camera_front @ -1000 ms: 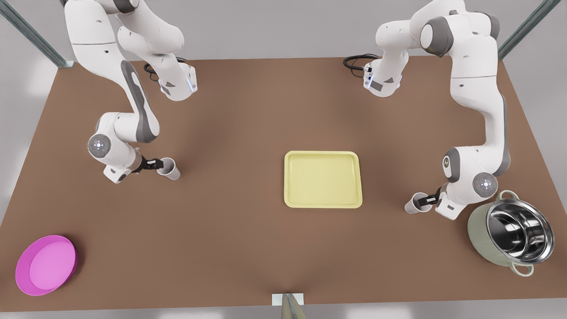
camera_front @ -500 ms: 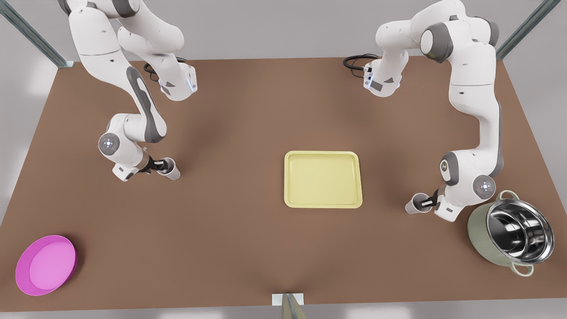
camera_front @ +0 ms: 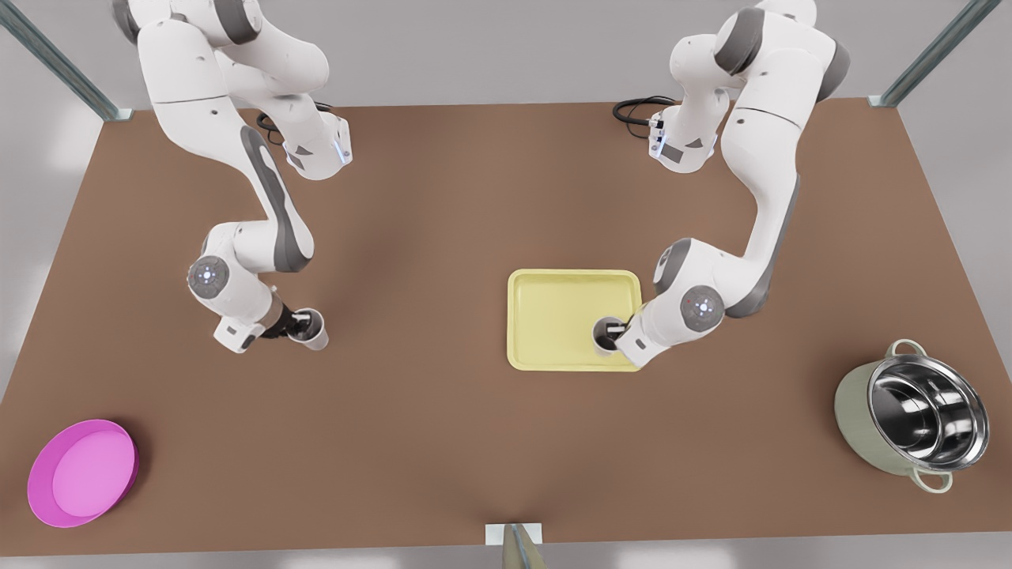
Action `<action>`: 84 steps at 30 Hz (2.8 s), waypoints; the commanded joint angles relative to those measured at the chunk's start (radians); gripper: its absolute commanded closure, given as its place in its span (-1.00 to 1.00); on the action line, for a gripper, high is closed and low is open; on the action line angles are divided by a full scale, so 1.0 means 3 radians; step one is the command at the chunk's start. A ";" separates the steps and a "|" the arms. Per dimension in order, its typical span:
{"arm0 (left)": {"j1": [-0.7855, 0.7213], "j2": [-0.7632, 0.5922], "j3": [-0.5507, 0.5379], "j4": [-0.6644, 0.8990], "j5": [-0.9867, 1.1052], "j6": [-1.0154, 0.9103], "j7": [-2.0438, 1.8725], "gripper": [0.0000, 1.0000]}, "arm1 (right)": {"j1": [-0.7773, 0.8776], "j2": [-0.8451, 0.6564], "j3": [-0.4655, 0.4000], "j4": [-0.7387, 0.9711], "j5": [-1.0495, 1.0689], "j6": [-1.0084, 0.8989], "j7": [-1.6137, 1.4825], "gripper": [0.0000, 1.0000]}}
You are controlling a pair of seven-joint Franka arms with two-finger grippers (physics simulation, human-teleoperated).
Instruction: Use both arms to respectively pick up the white IKEA cups from the middle-left and middle-right positions, then place the white IKEA cups onto the middle-middle tray, ensuring that the cups remain upright and do not tip over
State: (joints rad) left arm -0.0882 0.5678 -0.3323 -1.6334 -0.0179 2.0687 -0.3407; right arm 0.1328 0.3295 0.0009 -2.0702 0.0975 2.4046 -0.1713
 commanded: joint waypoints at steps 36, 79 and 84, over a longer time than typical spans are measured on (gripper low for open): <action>0.0089 -0.1064 0.0883 0.0991 -0.0073 -0.2595 0.0251 -1.00 | 0.2242 0.1821 -0.0008 0.2539 -0.0259 -0.0161 0.4299 0.56; 0.0207 -0.0901 0.0729 0.0965 -0.0171 -0.2360 0.0348 -1.00 | -0.0187 -0.0925 -0.0182 0.2084 -0.0586 -0.3280 -0.0007 -1.00; 0.0202 -0.0901 0.0724 0.0965 -0.0160 -0.2370 0.0348 -1.00 | -0.0187 -0.0914 -0.0192 0.2094 -0.0586 -0.3280 -0.0002 -1.00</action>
State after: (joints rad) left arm -0.0277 0.2987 -0.1146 -1.3442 -0.0710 1.3484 -0.2495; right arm 0.0779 0.0560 -0.0552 -1.4423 -0.0789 1.4478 0.1947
